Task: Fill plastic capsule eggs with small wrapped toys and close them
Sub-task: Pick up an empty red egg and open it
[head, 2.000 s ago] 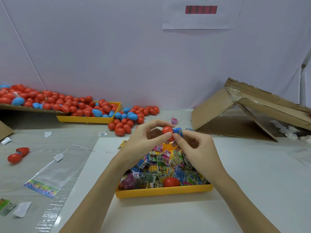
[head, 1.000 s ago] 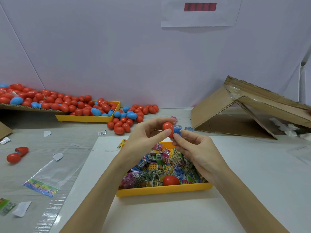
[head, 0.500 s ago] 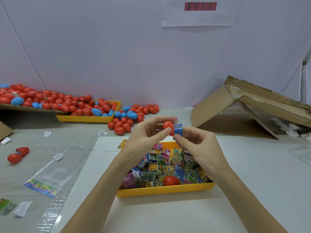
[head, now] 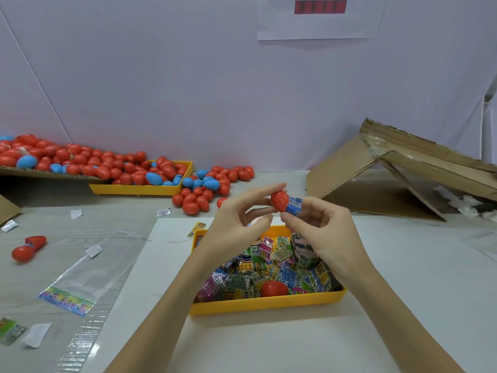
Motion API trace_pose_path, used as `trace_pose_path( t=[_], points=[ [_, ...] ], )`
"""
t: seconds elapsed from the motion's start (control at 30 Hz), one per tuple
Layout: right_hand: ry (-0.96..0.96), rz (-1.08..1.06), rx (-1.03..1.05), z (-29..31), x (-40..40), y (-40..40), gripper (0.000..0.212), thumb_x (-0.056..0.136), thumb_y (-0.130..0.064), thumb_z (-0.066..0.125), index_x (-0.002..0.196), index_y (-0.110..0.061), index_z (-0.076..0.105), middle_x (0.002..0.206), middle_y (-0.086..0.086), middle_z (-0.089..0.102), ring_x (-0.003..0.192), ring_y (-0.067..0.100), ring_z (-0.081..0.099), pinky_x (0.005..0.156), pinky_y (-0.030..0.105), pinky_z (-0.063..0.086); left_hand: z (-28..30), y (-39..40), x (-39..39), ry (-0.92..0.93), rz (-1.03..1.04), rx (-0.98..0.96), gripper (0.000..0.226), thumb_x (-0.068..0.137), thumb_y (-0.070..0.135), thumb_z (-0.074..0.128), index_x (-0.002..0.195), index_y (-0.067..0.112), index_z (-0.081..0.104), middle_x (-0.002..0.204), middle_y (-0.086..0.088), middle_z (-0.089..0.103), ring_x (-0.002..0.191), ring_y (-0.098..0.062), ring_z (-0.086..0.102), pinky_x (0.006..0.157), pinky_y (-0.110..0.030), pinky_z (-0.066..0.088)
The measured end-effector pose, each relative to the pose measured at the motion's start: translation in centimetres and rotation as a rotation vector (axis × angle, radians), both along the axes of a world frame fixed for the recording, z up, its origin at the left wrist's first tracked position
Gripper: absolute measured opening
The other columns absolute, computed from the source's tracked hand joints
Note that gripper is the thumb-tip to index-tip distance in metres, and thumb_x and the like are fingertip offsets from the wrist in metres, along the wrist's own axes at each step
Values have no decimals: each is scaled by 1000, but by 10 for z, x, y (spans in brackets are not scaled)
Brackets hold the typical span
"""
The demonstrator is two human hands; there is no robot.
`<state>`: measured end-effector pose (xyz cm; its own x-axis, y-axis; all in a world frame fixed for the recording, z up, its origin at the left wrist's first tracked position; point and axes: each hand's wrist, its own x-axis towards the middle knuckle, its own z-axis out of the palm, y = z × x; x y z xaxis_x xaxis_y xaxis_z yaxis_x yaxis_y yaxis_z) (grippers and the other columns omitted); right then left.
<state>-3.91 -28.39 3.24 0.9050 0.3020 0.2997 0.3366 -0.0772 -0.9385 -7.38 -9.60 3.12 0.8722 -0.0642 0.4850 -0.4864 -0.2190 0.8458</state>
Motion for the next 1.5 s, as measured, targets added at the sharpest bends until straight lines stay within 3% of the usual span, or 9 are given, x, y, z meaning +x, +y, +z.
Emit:
trace_pose_path(
  t=[0.17, 0.5, 0.7, 1.23, 1.33, 1.5],
  points=[
    [-48, 4, -23, -1, 0, 0, 16, 89, -28, 79, 105, -29, 78, 88, -12, 78, 86, 7, 74, 77, 15, 56, -2, 1, 2, -70, 22, 128, 61, 91, -11, 66, 146, 14, 56, 135, -4, 65, 126, -20, 63, 105, -28, 52],
    [49, 32, 78, 3, -5, 4, 16, 100, -31, 61, 106, -28, 76, 87, -4, 80, 83, 10, 76, 70, 17, 58, 2, -5, -1, -38, 143, 19, 31, 101, 15, 66, 131, 18, 69, 117, 8, 75, 110, -10, 71, 91, -26, 58],
    [38, 0, 85, 3, -4, 2, 18, 98, -38, 62, 106, -30, 77, 84, -4, 79, 82, 12, 76, 72, 21, 61, 5, -5, -2, -14, 151, 5, 30, 102, 11, 63, 131, 16, 69, 112, 7, 75, 101, -6, 71, 83, -16, 53],
    [-24, 3, -9, 3, -6, 4, 10, 97, -32, 67, 99, -35, 76, 84, -11, 79, 83, 6, 76, 73, 16, 58, 3, -2, -1, -19, 128, 61, 36, 102, 9, 61, 138, 16, 65, 127, 6, 72, 110, -6, 69, 89, -18, 54],
    [23, -3, -4, 3, -7, 4, 13, 97, -34, 68, 98, -29, 80, 82, -6, 79, 83, 7, 76, 72, 23, 62, 0, -3, 1, -30, 111, 87, 42, 101, 8, 64, 142, 14, 61, 131, 3, 69, 116, -10, 67, 98, -24, 54],
    [196, 26, 31, 5, -10, 5, 15, 94, -43, 69, 91, -36, 82, 87, -4, 80, 86, 8, 77, 67, 26, 57, -4, -1, 5, -96, 92, 231, 62, 92, 8, 76, 149, 14, 53, 132, -1, 59, 118, -15, 65, 101, -26, 54]
  ],
)
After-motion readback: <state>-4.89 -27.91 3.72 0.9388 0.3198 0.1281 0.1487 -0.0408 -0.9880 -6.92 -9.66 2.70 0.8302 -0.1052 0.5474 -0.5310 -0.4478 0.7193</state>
